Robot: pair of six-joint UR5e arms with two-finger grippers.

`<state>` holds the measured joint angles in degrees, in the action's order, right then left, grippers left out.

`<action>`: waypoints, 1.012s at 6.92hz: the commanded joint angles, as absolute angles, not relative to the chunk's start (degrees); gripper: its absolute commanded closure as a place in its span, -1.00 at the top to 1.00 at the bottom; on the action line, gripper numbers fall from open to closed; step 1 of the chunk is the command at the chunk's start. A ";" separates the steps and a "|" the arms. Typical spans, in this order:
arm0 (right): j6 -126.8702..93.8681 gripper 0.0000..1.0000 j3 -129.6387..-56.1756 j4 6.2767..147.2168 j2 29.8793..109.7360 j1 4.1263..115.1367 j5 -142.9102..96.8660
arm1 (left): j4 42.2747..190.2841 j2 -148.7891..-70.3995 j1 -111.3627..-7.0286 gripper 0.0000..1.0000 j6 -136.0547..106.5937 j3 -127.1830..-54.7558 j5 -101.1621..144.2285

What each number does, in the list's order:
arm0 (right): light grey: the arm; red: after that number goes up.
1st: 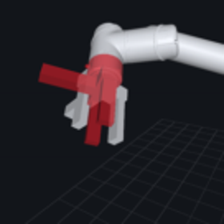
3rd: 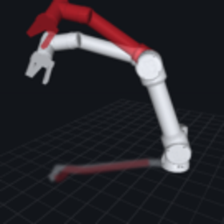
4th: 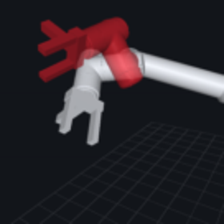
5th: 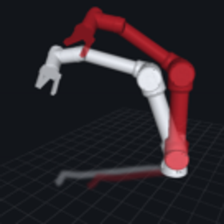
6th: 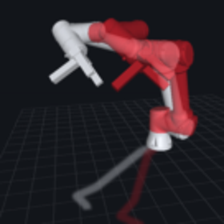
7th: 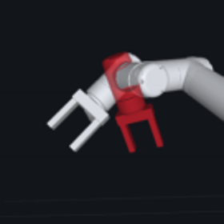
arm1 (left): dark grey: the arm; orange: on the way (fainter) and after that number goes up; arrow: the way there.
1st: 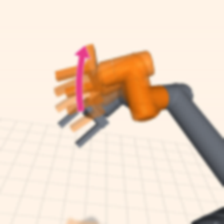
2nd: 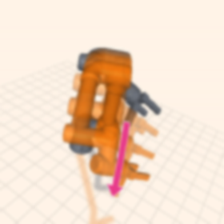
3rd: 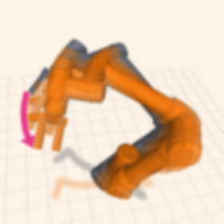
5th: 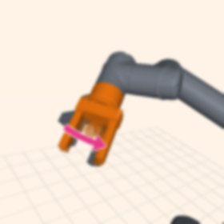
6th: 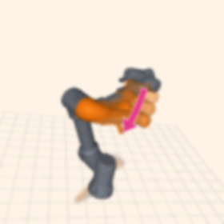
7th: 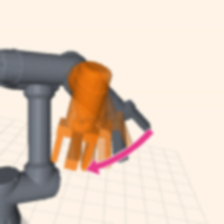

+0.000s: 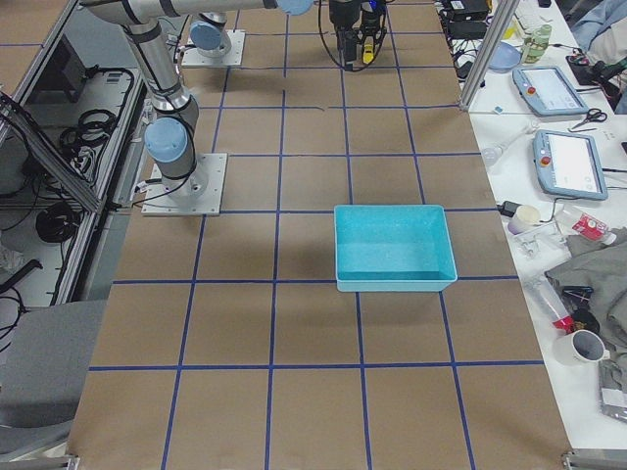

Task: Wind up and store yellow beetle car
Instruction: 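Drag the held car back and forth on the table to wind it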

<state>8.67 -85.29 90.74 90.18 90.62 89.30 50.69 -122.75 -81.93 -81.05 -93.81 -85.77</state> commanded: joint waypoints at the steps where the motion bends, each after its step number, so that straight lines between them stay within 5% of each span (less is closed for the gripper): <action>1: 8.61 1.00 -85.34 90.79 90.18 90.62 89.30 | 51.32 -121.82 -82.52 -1.00 -83.57 -91.60 -84.90; 7: 8.70 1.00 -85.25 90.70 90.18 90.62 89.30 | 54.30 -123.13 -90.70 -1.00 -93.87 -91.32 -73.48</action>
<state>8.69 -85.26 90.71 90.18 90.61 89.30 52.63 -122.75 -90.38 -93.75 -91.29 -74.64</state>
